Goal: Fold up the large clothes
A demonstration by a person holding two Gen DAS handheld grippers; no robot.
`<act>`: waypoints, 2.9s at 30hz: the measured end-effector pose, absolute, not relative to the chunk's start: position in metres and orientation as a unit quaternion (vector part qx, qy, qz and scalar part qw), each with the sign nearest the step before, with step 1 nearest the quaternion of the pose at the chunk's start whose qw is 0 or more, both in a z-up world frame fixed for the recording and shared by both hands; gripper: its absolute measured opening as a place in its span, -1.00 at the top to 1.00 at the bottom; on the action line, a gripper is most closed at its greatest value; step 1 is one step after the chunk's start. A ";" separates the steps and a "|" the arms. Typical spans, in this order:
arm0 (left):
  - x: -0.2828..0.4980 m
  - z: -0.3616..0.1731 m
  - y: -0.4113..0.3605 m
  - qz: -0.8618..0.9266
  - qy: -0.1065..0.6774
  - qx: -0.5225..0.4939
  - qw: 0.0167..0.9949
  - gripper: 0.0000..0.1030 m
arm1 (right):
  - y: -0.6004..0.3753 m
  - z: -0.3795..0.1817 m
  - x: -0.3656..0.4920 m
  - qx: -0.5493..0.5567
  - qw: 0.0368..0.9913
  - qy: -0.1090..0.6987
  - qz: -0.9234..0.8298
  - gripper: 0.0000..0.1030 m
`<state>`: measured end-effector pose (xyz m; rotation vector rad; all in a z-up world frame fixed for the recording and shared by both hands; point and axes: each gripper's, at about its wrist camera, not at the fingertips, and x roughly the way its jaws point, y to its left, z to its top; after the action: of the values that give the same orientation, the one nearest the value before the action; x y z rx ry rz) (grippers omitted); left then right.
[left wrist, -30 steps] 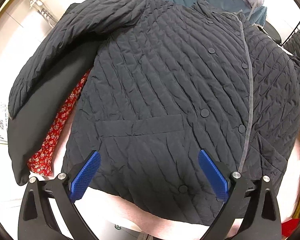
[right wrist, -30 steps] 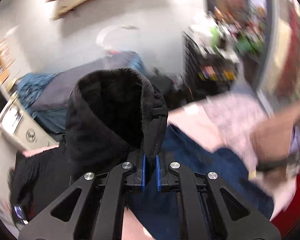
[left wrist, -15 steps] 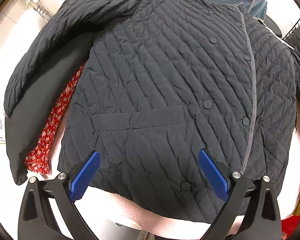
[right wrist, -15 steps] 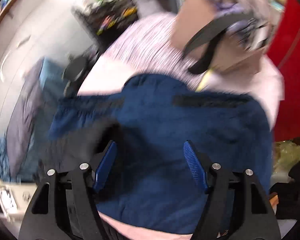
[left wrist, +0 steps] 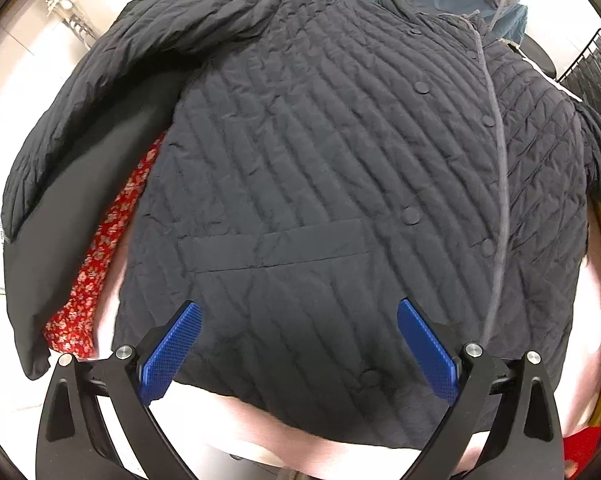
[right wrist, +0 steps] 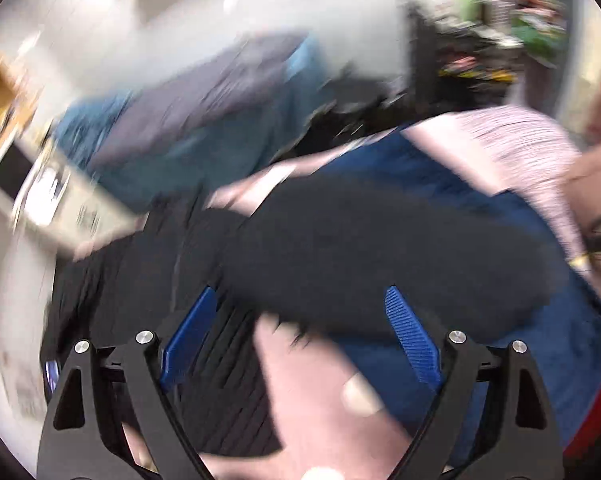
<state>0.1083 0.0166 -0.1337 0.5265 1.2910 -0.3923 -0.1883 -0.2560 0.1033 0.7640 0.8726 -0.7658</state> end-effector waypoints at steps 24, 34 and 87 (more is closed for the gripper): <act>0.208 -0.214 0.137 -0.206 0.652 0.185 0.705 -0.81 | -0.137 -0.173 -0.150 0.489 0.628 0.586 -0.152 -0.81; 0.243 -0.187 0.147 -0.226 0.664 0.103 0.706 0.72 | -0.129 -0.167 -0.115 0.505 0.645 0.566 -0.090 -0.76; 0.093 -0.072 -0.049 -0.331 0.560 0.232 0.723 -0.87 | -0.198 -0.070 -0.117 0.369 0.688 0.580 -0.233 -0.49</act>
<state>0.0927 -0.0490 -0.0724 0.5117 1.2361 -0.7314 -0.1168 -0.1981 -0.0703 0.8249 1.2972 -0.5215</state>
